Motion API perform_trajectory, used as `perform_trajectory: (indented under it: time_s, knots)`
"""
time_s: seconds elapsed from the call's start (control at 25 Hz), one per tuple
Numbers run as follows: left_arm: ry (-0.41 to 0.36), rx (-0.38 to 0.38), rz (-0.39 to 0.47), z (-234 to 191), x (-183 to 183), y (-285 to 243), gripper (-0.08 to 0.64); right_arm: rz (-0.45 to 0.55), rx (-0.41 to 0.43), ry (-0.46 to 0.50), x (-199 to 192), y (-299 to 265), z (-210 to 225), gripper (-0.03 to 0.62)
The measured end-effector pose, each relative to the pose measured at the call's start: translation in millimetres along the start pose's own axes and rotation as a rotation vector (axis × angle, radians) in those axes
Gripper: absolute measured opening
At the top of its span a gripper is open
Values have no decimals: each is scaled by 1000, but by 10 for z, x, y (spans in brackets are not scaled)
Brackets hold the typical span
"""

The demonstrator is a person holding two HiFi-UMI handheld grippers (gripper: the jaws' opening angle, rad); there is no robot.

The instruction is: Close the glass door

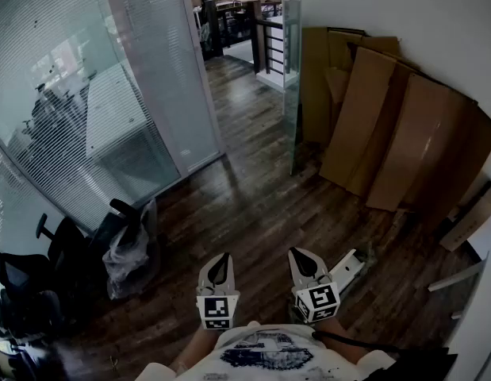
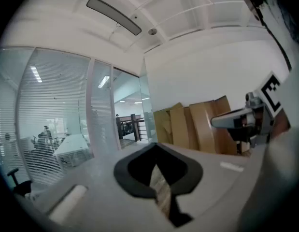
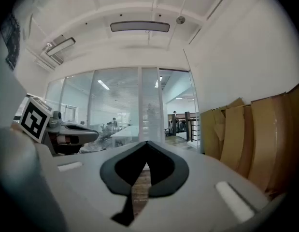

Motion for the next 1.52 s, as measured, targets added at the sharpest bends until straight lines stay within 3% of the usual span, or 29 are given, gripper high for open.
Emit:
perform_trajectory:
  time_s: [0.44, 0.76, 1.16, 1.52]
  knots:
    - [29, -32, -16, -201, -202, 81, 2, -57, -57, 8, -187, -11, -151, 6]
    - [30, -36, -30, -408, -250, 106, 3, -17, -111, 6, -96, -73, -254, 8]
    - [33, -61, -30, -446, -247, 136, 3, -4, -127, 4, -67, -116, -307, 8]
    - [45, -94, -64, -350, -387, -25, 2, -41, -157, -6, -202, -177, -99, 8]
Point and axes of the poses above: the fingertips, and each gripper's own axes: y backward along the fingers, z to its right, x out of its top, the point moved 1 cm from there along y, backward along the fingers, and after that the axes turned 6 degrees about z, right-handed, at the moved point
